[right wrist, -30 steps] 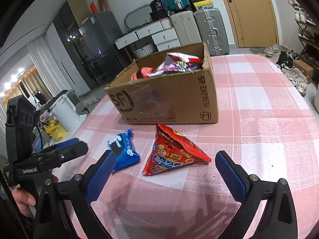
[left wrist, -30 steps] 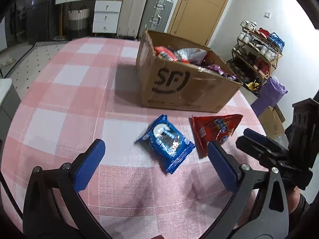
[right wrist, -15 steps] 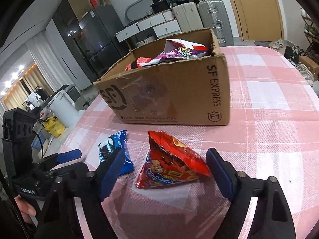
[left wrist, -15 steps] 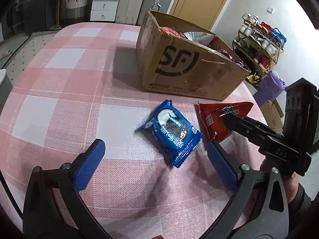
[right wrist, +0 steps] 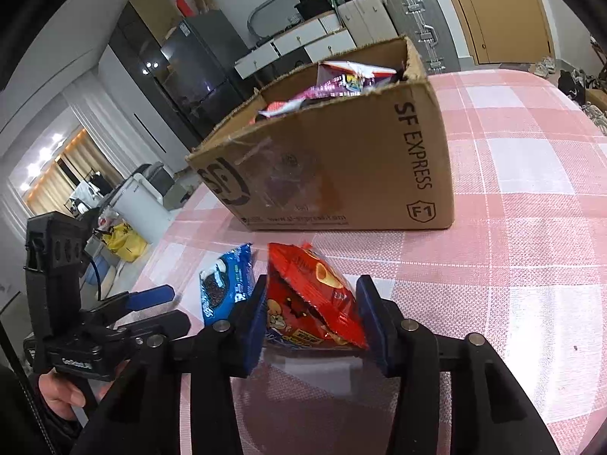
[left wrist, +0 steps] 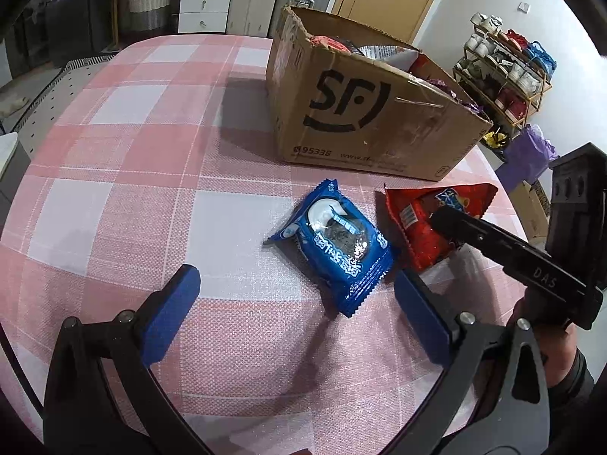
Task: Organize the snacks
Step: 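Grasp the red chip bag with the right gripper, then grasp the blue Oreo pack with the left gripper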
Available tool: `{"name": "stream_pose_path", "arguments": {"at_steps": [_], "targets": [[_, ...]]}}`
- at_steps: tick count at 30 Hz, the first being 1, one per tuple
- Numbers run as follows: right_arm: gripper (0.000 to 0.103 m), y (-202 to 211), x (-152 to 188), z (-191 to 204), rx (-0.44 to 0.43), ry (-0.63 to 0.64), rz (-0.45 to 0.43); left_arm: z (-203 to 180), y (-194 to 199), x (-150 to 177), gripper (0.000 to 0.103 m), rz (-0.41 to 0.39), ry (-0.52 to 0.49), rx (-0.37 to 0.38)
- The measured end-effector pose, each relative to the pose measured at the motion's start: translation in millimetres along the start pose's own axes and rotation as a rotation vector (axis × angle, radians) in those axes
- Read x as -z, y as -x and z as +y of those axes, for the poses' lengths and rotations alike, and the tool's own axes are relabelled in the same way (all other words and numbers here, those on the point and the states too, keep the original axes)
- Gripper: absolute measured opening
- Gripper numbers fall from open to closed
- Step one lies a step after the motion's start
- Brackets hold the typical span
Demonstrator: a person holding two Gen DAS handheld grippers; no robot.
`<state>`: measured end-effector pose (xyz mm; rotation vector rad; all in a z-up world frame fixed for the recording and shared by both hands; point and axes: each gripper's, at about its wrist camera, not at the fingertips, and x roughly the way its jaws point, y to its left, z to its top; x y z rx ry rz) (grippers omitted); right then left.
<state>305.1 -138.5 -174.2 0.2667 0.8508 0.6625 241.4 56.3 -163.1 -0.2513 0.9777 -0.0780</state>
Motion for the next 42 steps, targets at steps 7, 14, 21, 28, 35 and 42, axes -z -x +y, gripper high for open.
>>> {"name": "stream_pose_path", "arguments": {"at_steps": [7, 14, 21, 28, 35, 42], "targets": [[0.037, 9, 3, -2, -0.037, -0.008, -0.018, -3, 1, -2, 0.102, 0.005, -0.005, -0.027], [0.033, 11, 4, -1, -0.095, -0.011, -0.025, -6, 0, -4, 0.102, 0.020, 0.004, -0.043], [0.023, 24, 4, -3, -0.127, -0.012, -0.043, -6, -2, -6, 0.102, 0.025, 0.010, -0.053], [0.021, 41, 6, -9, -0.103, -0.019, -0.071, -14, -5, -11, 0.102, 0.030, -0.010, -0.047], [0.021, 71, 7, -24, -0.047, -0.040, -0.110, -31, -15, -19, 0.102, 0.042, -0.053, -0.036], [0.021, 98, 11, -40, 0.000, -0.062, -0.142, -41, -32, -26, 0.101, 0.067, -0.050, -0.023]]}}
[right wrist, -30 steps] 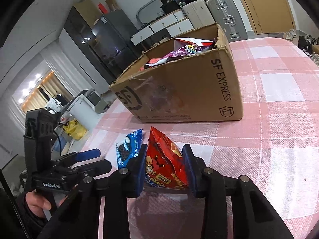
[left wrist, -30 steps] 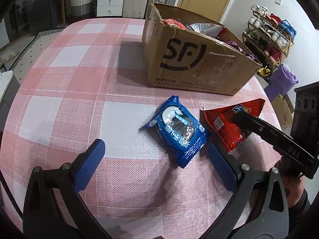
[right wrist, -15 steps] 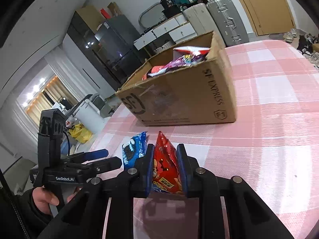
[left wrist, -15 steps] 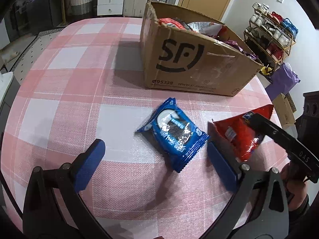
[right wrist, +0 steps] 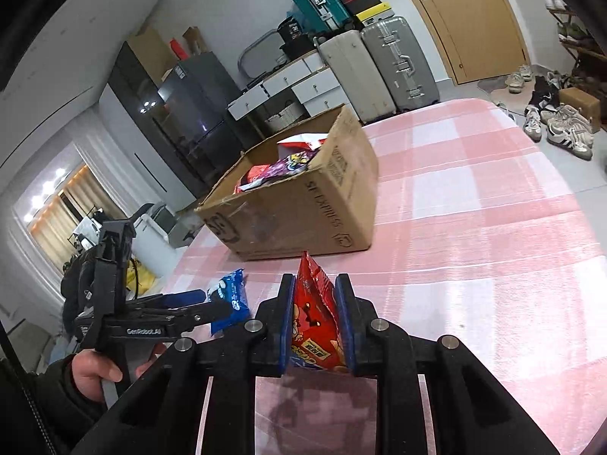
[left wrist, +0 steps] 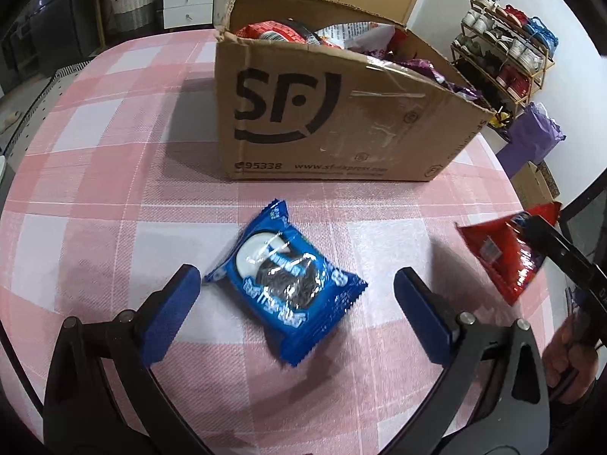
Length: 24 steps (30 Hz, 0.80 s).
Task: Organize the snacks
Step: 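Grasp the blue Oreo pack with the left gripper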
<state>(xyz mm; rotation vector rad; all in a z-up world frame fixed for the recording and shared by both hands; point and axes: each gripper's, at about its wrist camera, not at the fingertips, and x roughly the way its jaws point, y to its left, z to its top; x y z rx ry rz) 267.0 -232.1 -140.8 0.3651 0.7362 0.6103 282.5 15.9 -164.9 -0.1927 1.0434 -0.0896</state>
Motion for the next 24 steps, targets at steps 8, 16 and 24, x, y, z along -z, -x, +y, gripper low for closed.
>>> {"name": "stream_pose_path", "arguments": {"at_steps": [8, 16, 24], "targets": [[0.021, 13, -1, -4, 0.035, -0.008, -0.016, 3, -11, -6, 0.077, 0.016, 0.023, 0.005], [0.021, 17, -2, 2, 0.047, -0.006, -0.020, 15, -7, -6, 0.040, 0.005, 0.007, 0.036], [0.021, 25, -1, 13, 0.056, 0.006, -0.031, 18, -3, 2, 0.040, 0.005, 0.018, 0.035]]}}
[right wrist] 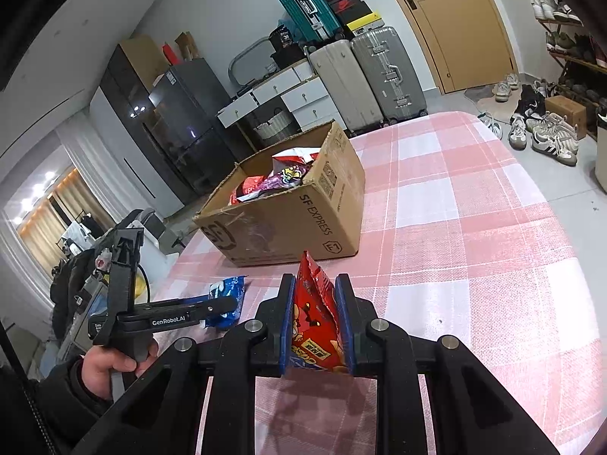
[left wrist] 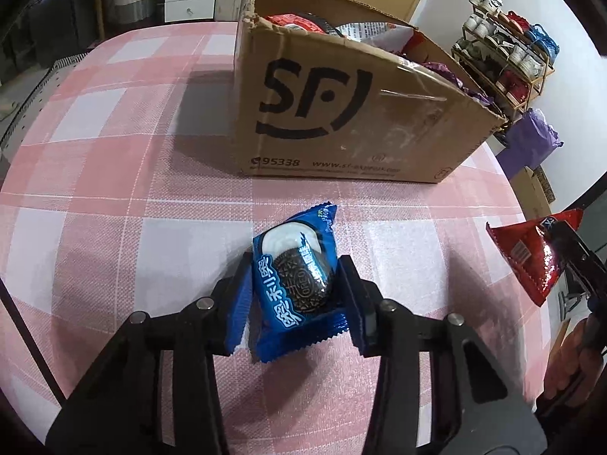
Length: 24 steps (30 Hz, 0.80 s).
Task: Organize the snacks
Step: 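Grasp the blue Oreo pack with the left gripper, then carry the chip bag and Oreo pack over the box with both grippers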
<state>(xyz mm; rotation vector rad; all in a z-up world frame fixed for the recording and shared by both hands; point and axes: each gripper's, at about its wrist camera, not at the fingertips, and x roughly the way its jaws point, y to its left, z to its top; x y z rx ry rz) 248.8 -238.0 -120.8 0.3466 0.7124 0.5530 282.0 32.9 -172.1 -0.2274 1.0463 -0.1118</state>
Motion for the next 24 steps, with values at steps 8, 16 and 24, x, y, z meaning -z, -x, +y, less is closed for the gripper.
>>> {"name": "stream_pose_path", "arguments": {"at_steps": [8, 16, 24], "targets": [[0.021, 14, -1, 21, -0.006, 0.050, -0.032, -2, 27, 6, 0.040, -0.043, -0.017, 0.011], [0.021, 23, 1, 40, -0.017, 0.066, -0.042, -3, 59, 16, 0.040, -0.077, -0.039, 0.015], [0.021, 51, 4, 63, -0.031, 0.099, -0.102, -4, 91, 32, 0.040, -0.111, -0.063, 0.029]]}}
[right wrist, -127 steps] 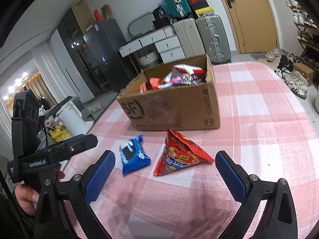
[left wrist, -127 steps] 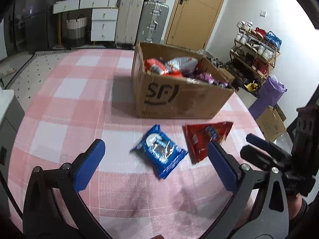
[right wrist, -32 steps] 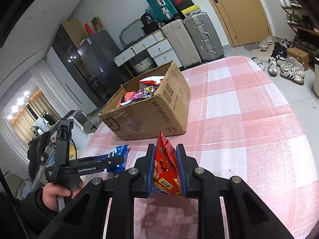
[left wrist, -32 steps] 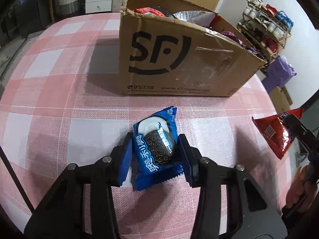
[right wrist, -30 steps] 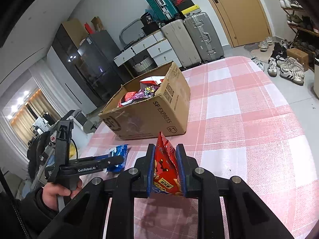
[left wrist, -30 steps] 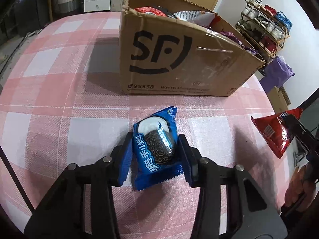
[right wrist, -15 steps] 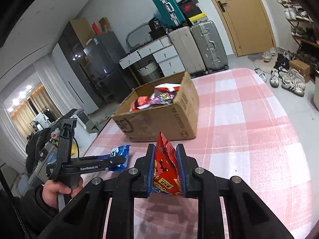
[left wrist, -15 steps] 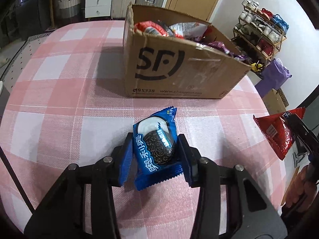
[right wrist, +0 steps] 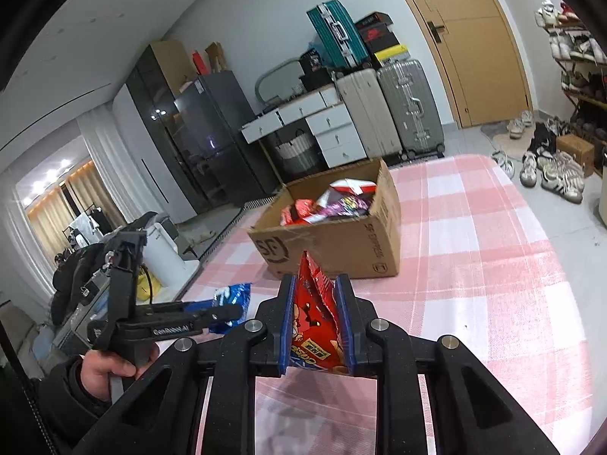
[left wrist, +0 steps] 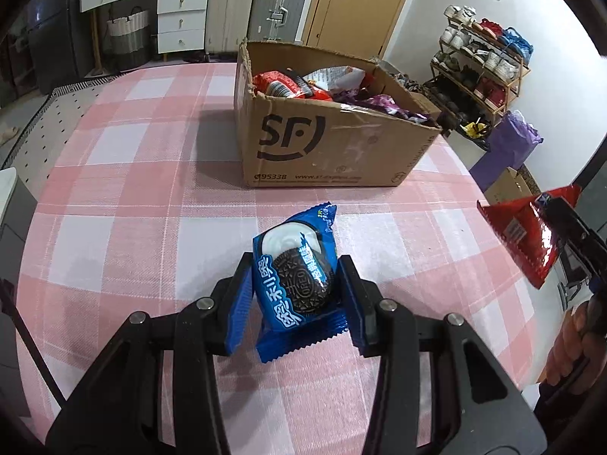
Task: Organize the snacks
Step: 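Carry the chip bag and Oreo pack over the box with both grippers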
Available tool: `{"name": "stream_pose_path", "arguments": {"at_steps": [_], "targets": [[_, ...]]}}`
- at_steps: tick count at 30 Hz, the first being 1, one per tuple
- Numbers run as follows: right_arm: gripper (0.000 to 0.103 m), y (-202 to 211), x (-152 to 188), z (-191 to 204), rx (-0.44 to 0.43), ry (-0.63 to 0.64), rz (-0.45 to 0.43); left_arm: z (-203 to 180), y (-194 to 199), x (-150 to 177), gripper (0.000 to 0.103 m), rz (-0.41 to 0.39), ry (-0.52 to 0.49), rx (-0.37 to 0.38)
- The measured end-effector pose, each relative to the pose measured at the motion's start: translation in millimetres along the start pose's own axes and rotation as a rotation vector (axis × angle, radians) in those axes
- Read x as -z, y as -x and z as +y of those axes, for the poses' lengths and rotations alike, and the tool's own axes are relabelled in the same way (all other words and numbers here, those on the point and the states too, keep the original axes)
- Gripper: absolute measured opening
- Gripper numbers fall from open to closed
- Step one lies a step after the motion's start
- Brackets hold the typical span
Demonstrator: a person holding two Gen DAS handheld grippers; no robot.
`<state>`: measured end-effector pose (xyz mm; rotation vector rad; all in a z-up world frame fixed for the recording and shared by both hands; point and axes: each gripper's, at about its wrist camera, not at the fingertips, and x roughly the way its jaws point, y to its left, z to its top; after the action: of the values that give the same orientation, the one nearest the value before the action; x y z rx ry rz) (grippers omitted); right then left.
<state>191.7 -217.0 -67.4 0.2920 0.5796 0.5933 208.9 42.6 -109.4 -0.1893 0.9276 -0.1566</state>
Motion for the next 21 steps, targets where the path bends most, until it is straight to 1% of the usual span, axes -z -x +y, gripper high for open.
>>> {"name": "stream_pose_path", "arguments": {"at_steps": [9, 12, 17, 21], "targets": [[0.021, 29, -6, 31, -0.029, 0.033, -0.048, -10, 41, 0, 0.040, -0.053, -0.038, 0.029], [0.021, 35, -8, 38, -0.031, 0.044, -0.057, -14, 55, 0, 0.040, -0.077, -0.055, 0.021], [0.021, 38, -11, 37, -0.040, 0.021, -0.061, -11, 76, 2, 0.040, -0.118, -0.053, 0.030], [0.021, 39, -15, 42, -0.036, 0.046, -0.065, -8, 88, 0, 0.040, -0.129, -0.048, 0.027]]}}
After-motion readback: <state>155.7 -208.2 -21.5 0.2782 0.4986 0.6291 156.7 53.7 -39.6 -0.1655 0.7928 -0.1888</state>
